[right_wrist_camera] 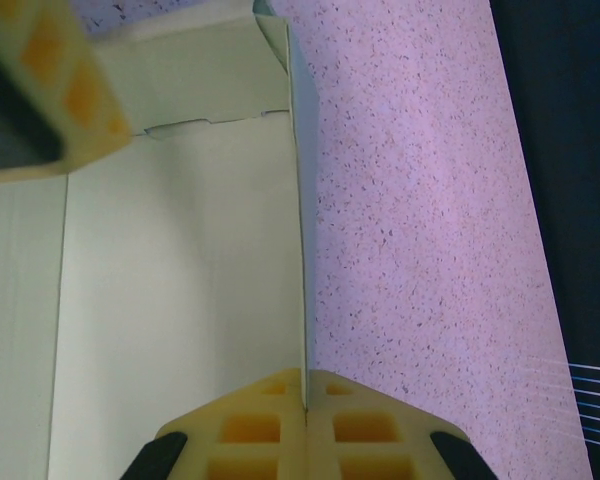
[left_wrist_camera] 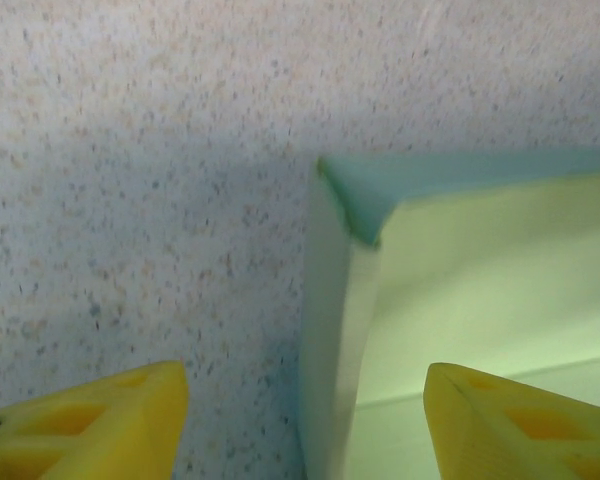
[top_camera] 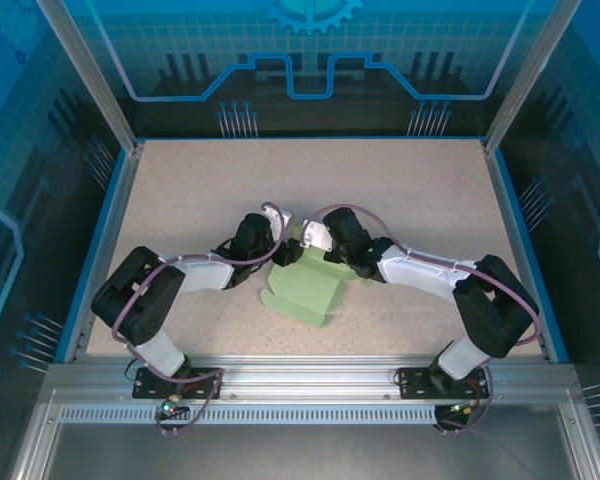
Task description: Fold the paper box
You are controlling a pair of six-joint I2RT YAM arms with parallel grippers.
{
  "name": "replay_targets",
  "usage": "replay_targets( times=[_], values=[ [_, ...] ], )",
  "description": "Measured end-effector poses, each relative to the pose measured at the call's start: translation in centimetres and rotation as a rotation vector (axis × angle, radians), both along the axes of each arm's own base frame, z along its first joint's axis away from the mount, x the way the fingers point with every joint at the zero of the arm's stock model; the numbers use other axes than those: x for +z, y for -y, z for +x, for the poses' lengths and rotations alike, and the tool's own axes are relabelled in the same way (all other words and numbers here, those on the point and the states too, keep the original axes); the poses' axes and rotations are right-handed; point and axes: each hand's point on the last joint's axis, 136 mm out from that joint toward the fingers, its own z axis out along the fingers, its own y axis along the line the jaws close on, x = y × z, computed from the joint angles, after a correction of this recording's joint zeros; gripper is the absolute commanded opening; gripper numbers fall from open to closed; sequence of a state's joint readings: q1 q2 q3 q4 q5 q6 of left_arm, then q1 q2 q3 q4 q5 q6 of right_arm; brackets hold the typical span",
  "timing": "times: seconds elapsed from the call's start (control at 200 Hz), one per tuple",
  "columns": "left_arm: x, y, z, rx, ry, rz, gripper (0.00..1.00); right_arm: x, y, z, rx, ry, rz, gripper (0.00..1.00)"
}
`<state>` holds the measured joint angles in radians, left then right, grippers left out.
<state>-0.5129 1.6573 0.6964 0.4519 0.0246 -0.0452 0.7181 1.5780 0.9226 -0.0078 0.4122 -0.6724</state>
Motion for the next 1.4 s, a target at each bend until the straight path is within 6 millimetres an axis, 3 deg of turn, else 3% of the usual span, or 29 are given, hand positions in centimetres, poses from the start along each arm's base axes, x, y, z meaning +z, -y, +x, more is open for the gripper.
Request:
replay_targets(
  times=[0.42,0.605,0.966,1.096,1.401],
  values=[
    [-4.1,-0.2,-0.2,0.001,-0.089,0.053,0.46,-0.3,-0.1,0.1,-0.003,-0.008,-0.003,0.0],
    [-4.5,-0.4,0.4,0.032,-0.081,0.064,0.35,-0.2,-0.1,0.2,-0.004,-0.01,0.0,0.0],
    [-3.8,-1.1,1.7,0.15,-0.045,0.04,0.25,0.2,-0.5,0.3,-0.019,-0.003,0.035,0.0],
    [-3.6,-1.1,1.9,0.195,-0.043,0.029,0.26,0.4,-0.7,0.4,-0.022,0.006,0.05,0.0],
    [-2.9,-0.4,2.1,0.17,-0.02,0.002,0.47,0.1,-0.5,0.3,-0.028,-0.001,0.032,0.0]
  ],
)
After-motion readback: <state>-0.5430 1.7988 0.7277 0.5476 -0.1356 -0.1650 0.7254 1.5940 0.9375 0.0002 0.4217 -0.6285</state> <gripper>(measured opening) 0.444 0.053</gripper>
